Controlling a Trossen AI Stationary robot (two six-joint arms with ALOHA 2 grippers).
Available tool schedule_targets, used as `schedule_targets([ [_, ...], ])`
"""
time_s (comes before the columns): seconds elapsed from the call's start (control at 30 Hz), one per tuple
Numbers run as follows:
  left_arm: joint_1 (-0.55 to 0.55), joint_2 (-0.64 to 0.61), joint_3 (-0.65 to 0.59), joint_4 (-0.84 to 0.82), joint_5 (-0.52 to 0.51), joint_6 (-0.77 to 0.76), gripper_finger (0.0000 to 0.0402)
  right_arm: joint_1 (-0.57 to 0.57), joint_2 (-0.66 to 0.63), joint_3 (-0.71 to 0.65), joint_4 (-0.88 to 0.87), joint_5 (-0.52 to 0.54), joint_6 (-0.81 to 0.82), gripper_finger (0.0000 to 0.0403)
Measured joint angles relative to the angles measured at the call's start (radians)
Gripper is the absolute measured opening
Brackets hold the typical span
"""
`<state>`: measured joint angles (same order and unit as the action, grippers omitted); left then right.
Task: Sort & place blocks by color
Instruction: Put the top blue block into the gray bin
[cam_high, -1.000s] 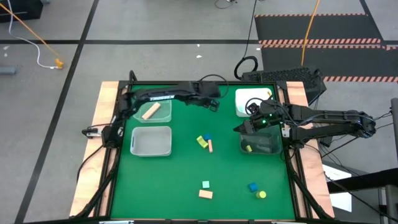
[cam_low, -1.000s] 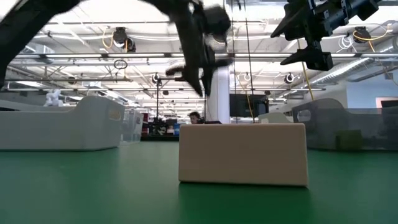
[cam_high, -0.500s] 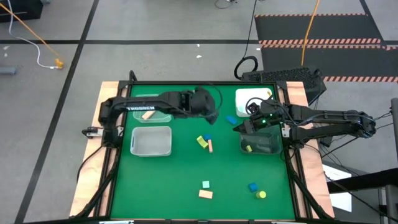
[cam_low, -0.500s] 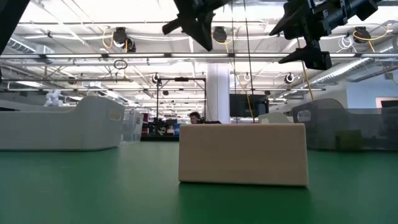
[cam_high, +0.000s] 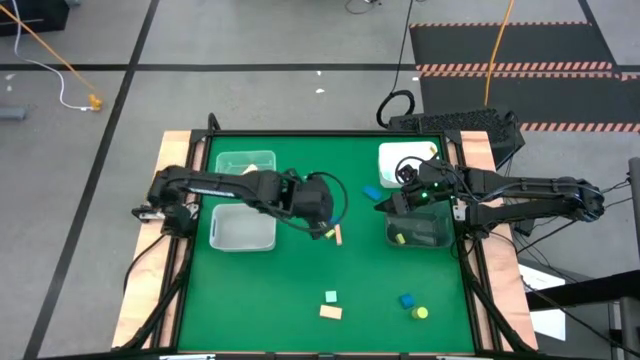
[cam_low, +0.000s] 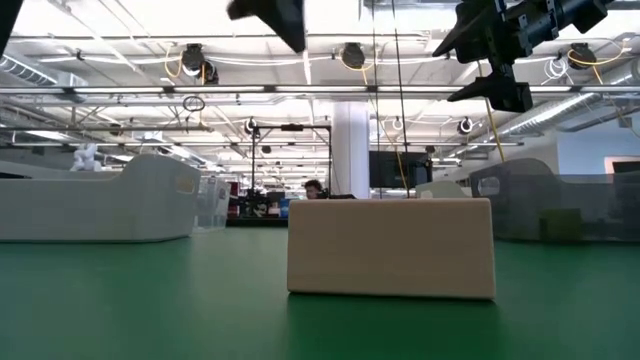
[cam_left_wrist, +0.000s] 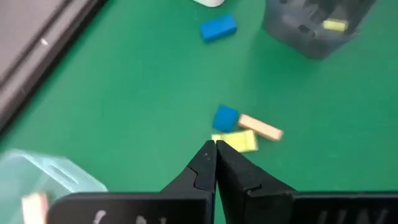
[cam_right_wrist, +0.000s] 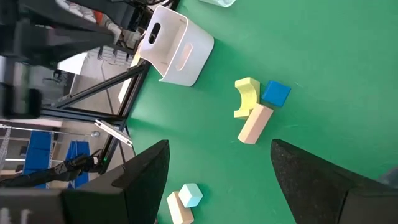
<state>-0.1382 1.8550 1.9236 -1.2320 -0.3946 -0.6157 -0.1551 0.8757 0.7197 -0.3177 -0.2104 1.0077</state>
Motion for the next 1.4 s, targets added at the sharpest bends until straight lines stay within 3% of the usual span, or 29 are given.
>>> schedule_targets([
  [0.1, -0.03, -0.023, 0.0, -0.018, 0.001, -0.129, 0.0012, 0.0, 0.0, 0.0, 0.0, 0.0, -0.001, 0.0272],
  [0.2, -0.042, -0.026, 0.0, 0.039, 0.002, -0.164, 0.0012, 0.0, 0.0, 0.0, 0.0, 0.0, -0.001, 0.0272],
  [0.63, -0.023, -0.025, 0.0, 0.263, 0.001, -0.164, 0.0012, 0.0, 0.0, 0.0, 0.0, 0.0, 0.0, 0.0272],
  [0.97, -0.018, -0.025, 0.0, 0.266, 0.01, -0.176, 0.0012, 0.0, 0.0, 0.0, 0.0, 0.0, -0.017, 0.0272],
  [1.1, -0.031, -0.025, 0.0, 0.266, 0.01, -0.176, 0.0012, 0.0, 0.0, 0.0, 0.003, 0.0, -0.151, 0.0272],
  [1.27, -0.042, -0.025, 0.0, 0.266, 0.012, -0.177, 0.0012, 0.0, 0.0, 0.0, 0.037, 0.003, -0.049, 0.0272],
  [1.4, -0.044, -0.025, 0.0, 0.252, 0.047, -0.166, 0.0012, -0.002, 0.005, 0.0, 0.098, 0.076, -0.062, 0.0272],
])
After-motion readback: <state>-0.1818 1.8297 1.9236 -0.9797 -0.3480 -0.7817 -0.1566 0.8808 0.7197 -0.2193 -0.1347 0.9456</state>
